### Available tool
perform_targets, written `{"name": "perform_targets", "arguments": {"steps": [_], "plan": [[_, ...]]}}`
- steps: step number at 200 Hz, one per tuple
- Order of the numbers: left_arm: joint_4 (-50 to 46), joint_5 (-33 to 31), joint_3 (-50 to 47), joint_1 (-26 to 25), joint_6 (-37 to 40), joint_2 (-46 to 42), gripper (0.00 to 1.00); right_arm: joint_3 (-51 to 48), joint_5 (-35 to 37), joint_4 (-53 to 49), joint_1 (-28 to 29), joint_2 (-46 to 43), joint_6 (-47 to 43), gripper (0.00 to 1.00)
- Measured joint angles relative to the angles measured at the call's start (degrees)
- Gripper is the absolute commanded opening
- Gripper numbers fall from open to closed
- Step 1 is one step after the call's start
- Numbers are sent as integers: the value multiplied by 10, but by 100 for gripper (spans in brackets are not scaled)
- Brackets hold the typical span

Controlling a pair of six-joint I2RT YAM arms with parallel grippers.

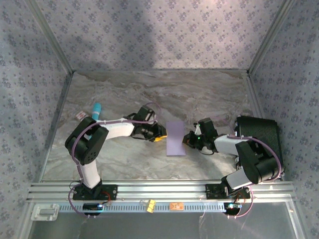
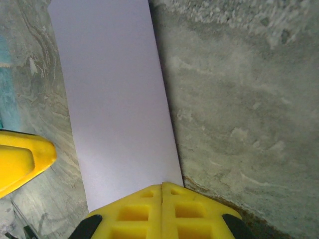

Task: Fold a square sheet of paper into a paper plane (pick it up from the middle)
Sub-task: Third fold the triangle at the center of the table.

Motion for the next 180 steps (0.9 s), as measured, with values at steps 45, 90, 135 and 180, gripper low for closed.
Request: {"name": "perform_targets", "arguments": {"steps": [45,90,135,180], "plan": [[9,4,5,-6,-6,13,33,-1,0,0,0,0,4,5],[9,5,12,-8,-7,35,32,-1,0,0,-1,0,4,5],[10,9,23,-17,-10,38,29,-1,0,-1,-2,0,4,5],[11,10,23,-20,-12,44,30,-1,0,-2,-2,0,4,5]]}}
